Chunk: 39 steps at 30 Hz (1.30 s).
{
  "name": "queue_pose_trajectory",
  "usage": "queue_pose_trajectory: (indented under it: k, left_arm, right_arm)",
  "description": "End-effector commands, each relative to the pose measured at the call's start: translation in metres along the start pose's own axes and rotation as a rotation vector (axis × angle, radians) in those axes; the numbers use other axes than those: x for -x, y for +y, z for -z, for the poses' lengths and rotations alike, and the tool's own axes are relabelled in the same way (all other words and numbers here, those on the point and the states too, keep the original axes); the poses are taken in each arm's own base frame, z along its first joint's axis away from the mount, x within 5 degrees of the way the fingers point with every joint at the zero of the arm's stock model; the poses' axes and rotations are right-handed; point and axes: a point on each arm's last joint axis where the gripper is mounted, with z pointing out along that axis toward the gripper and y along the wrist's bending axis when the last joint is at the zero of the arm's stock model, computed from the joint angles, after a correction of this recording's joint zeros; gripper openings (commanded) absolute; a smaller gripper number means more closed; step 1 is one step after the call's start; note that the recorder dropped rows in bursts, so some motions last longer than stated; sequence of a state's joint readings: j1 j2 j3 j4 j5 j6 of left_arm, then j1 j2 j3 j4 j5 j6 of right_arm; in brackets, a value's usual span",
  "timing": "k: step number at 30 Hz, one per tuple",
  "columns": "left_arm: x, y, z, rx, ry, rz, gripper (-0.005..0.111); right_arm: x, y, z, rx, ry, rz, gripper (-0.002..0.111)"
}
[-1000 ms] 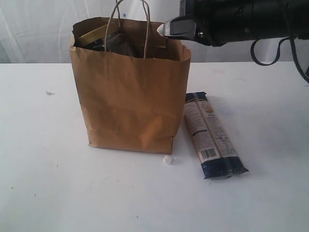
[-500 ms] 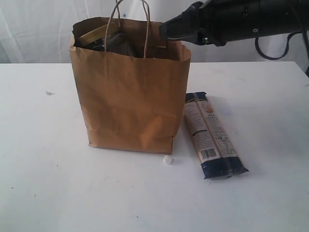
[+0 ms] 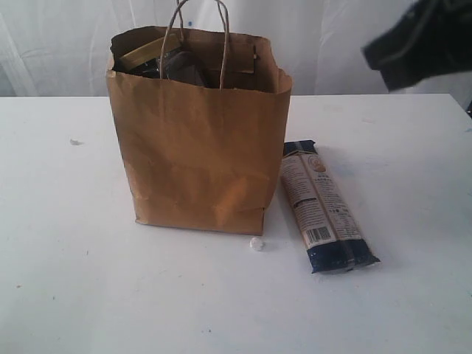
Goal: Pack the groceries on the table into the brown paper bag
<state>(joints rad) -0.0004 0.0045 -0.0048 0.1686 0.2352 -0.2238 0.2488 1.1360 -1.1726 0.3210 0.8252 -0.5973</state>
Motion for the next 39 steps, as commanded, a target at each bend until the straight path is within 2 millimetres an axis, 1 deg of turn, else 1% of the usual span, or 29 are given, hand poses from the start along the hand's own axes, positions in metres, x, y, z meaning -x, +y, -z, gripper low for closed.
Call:
queue_pose_trajectory:
  k: [1,3,5,7,9,11,13,17,20,23,27,29,32,34,36,39]
  left_arm:
    - [-0.001,0.0,0.0,-0.006,-0.004,0.001,0.0]
    - [-0.001,0.0,0.0,-0.006,-0.004,0.001,0.0]
    - [-0.001,0.0,0.0,-0.006,-0.004,0.001,0.0]
    - [-0.001,0.0,0.0,-0.006,-0.004,0.001,0.0]
    - [-0.001,0.0,0.0,-0.006,-0.004,0.001,0.0]
    - [-0.001,0.0,0.0,-0.006,-0.004,0.001,0.0]
    - [-0.001,0.0,0.0,-0.006,-0.004,0.001,0.0]
    - [-0.001,0.0,0.0,-0.006,-0.004,0.001,0.0]
    - [-0.001,0.0,0.0,-0.006,-0.004,0.001,0.0]
    - [-0.001,0.0,0.0,-0.006,-0.004,0.001,0.0]
    - [-0.001,0.0,0.0,-0.006,-0.004,0.001,0.0]
    - [-0.001,0.0,0.0,-0.006,-0.004,0.001,0.0]
    - [-0.001,0.0,0.0,-0.006,-0.004,0.001,0.0]
    - [-0.001,0.0,0.0,-0.006,-0.004,0.001,0.0]
    - [-0.001,0.0,0.0,-0.006,-0.004,0.001,0.0]
    - [-0.001,0.0,0.0,-0.006,-0.004,0.001,0.0]
  right_arm:
    - [-0.042,-0.023,-0.004,-0.31,0.297,-0.2,0.0]
    - [-0.057,-0.027,-0.008,-0.387,0.387,-0.25,0.0]
    - [-0.07,-0.024,-0.017,-0.382,0.431,-0.274,0.0]
    - [-0.079,-0.02,-0.027,-0.354,0.426,-0.297,0.0]
    - [-0.085,-0.014,-0.037,-0.313,0.379,-0.351,0.0]
    - [-0.093,-0.006,-0.047,-0.247,0.349,-0.437,0.0]
    - [-0.101,0.005,-0.057,-0.146,0.364,-0.464,0.0]
    - [-0.116,0.027,-0.075,0.102,0.389,-0.371,0.0]
    - [-0.122,0.039,-0.086,0.192,0.408,-0.335,0.0]
    - [-0.123,0.051,-0.097,0.227,0.443,-0.274,0.0]
    - [-0.12,0.077,-0.105,0.252,0.487,-0.091,0.0]
    - [-0.12,0.089,-0.107,0.214,0.507,-0.002,0.0]
    - [-0.118,0.098,-0.112,0.102,0.502,0.076,0.0]
    - [-0.112,0.1,-0.116,0.051,0.432,0.082,0.0]
    - [-0.106,0.103,-0.123,0.062,0.334,0.075,0.0]
    - [-0.094,0.11,-0.137,0.104,0.129,0.057,0.0]
